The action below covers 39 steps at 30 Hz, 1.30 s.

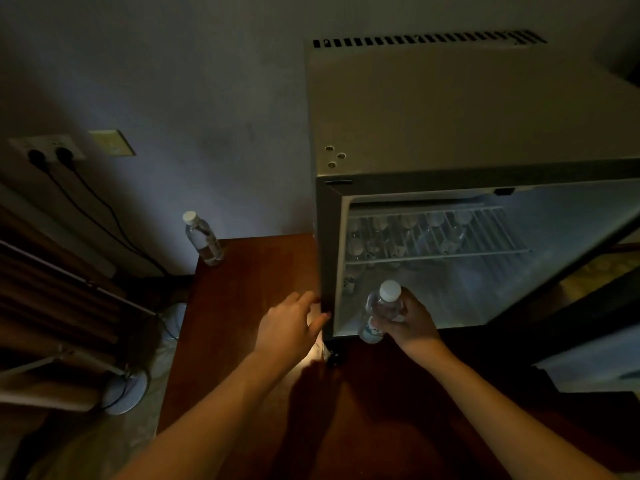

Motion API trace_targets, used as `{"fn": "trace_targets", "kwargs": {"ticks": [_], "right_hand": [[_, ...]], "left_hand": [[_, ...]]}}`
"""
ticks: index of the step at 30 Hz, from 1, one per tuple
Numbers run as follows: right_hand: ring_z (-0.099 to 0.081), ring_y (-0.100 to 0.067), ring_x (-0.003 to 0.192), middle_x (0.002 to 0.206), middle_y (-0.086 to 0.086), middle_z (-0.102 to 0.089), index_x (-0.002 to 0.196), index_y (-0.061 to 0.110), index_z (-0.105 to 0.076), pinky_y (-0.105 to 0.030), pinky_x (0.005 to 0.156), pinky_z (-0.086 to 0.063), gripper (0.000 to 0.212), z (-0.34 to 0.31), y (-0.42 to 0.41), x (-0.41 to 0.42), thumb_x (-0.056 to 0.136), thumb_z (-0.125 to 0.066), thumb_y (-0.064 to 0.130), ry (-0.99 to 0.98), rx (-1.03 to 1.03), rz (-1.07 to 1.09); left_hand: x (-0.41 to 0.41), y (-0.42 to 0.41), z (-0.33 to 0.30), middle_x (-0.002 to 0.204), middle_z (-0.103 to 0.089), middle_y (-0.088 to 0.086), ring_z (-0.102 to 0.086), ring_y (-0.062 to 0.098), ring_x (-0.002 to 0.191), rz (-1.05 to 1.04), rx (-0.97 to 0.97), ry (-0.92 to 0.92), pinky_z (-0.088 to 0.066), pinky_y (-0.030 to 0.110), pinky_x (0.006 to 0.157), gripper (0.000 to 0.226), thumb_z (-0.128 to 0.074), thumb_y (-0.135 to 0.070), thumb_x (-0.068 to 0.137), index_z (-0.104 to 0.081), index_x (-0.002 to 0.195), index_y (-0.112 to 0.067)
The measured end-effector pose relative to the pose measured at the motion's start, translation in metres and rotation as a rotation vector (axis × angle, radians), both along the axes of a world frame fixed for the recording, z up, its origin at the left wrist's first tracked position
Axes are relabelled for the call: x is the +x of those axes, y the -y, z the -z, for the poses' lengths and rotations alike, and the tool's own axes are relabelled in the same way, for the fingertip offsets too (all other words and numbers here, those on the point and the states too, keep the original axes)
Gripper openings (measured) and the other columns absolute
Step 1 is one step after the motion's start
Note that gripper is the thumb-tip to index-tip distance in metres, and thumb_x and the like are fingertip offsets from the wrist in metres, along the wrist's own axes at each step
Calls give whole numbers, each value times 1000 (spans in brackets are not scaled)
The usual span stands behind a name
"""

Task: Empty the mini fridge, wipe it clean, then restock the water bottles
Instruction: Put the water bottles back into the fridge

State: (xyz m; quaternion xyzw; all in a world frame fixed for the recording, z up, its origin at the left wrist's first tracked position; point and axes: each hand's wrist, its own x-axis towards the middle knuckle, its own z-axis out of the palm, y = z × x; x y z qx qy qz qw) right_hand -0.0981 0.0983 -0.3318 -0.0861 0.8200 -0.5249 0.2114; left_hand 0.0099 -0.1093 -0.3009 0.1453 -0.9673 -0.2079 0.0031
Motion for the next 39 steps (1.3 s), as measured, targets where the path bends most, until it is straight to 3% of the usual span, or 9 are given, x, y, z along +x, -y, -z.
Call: {"fn": "trace_targets", "kwargs": {"ticks": [5,11,17,22,29,32,35,39], "right_hand": [[-60,-14,110,116,11,-64,124,30,-55,-41,96,-51,57,10,0,-15,75,-81,18,-33,1,-38],[-59,-5,106,111,16,-63,121,32,-53,-22,86,-45,57,13,-2,-25,76,-80,10,-42,-19,-82],[-58,-6,107,116,10,-63,123,28,-54,-17,83,-43,58,15,1,-43,76,-79,6,-87,-14,-139],[-57,-16,109,117,0,-60,119,20,-55,-26,88,-42,52,19,11,-64,76,-81,8,-123,23,-149],[-59,-25,117,124,-9,-63,131,5,-55,-39,97,-48,56,18,21,-90,80,-78,9,-54,49,-169],[-54,-22,121,129,-3,-55,144,13,-41,-40,100,-46,72,16,24,-94,82,-77,8,-58,43,-162],[-48,-27,130,142,-8,-47,151,20,-28,-39,104,-43,82,15,28,-96,85,-74,9,-61,62,-150],[-49,-33,129,145,-15,-46,153,16,-23,-26,91,-37,79,10,32,-95,89,-69,8,-82,162,-128]], "left_hand": [[-8,-5,-6,108,-55,-9,-55,6,82,-35,-1,-2,-47,18,66,32,-47,-49,100,-56,125,-31],[-10,-2,-6,102,-47,-11,-54,6,85,-48,0,15,-43,17,67,28,-49,-47,100,-58,117,-26],[-12,-3,-3,107,-51,-9,-55,7,88,-74,19,24,-51,23,76,31,-50,-50,98,-58,118,-29],[-12,-1,-1,112,-50,-8,-57,8,87,-93,20,47,-55,26,77,35,-51,-55,95,-59,120,-31],[-14,-1,-2,124,-49,-7,-58,10,96,-100,34,84,-54,26,83,42,-50,-54,96,-56,130,-31],[-15,-1,-3,124,-49,-7,-58,10,99,-96,46,90,-53,26,84,42,-49,-53,97,-55,132,-31],[-14,0,-3,125,-49,-6,-58,10,99,-92,47,89,-54,27,84,42,-50,-53,96,-55,131,-31],[-14,0,-6,129,-47,-5,-58,10,101,-85,51,101,-53,28,87,43,-50,-51,96,-54,134,-31]]}}
